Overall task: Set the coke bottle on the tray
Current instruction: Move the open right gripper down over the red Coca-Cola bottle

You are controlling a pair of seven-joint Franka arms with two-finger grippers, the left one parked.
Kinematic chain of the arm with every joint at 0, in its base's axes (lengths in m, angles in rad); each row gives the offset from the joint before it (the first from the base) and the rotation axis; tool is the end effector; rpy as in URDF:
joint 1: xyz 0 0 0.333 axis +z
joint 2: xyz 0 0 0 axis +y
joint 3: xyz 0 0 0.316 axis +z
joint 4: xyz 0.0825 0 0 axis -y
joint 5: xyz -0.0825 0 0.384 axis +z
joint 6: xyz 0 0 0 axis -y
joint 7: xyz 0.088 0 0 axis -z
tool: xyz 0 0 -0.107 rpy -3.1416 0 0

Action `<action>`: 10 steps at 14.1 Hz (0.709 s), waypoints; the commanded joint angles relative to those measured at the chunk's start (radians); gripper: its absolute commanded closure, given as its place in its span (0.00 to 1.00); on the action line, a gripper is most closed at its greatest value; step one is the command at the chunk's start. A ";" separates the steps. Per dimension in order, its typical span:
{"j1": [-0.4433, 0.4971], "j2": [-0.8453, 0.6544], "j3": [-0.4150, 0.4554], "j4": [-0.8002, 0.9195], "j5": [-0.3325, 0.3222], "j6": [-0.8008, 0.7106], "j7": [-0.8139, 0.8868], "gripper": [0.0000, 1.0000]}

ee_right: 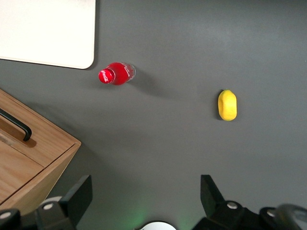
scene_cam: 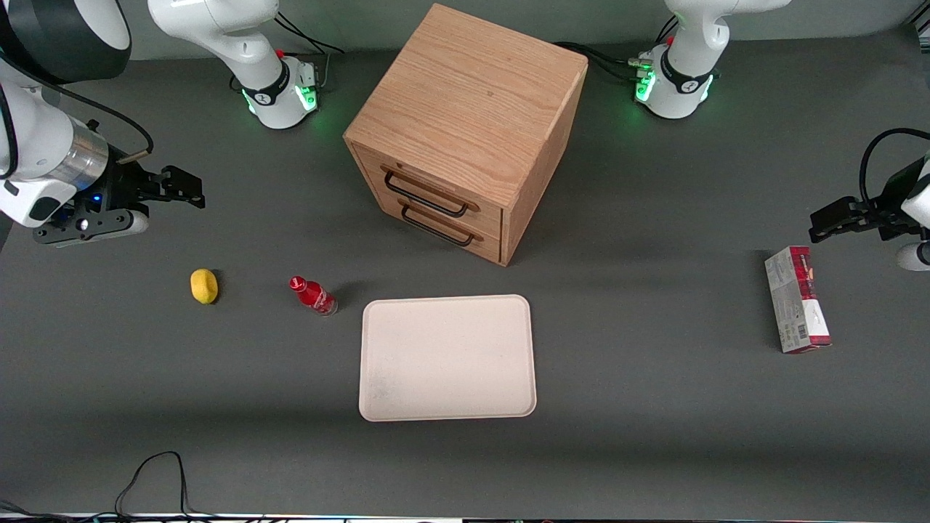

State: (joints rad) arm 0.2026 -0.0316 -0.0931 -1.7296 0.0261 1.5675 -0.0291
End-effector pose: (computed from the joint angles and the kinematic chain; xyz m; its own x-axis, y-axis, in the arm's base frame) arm 0.5338 0.0608 0.5670 0.9820 0.1377 -0.1294 0.1346 -0.9904 -0.0326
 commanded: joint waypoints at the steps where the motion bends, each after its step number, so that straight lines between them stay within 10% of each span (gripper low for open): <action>1: 0.011 0.013 -0.022 0.030 0.012 -0.029 -0.022 0.00; 10: 0.015 0.044 -0.019 0.053 0.017 -0.046 -0.003 0.00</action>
State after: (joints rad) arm 0.2055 -0.0177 -0.1036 -1.7267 0.0266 1.5455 -0.0299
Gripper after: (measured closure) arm 0.000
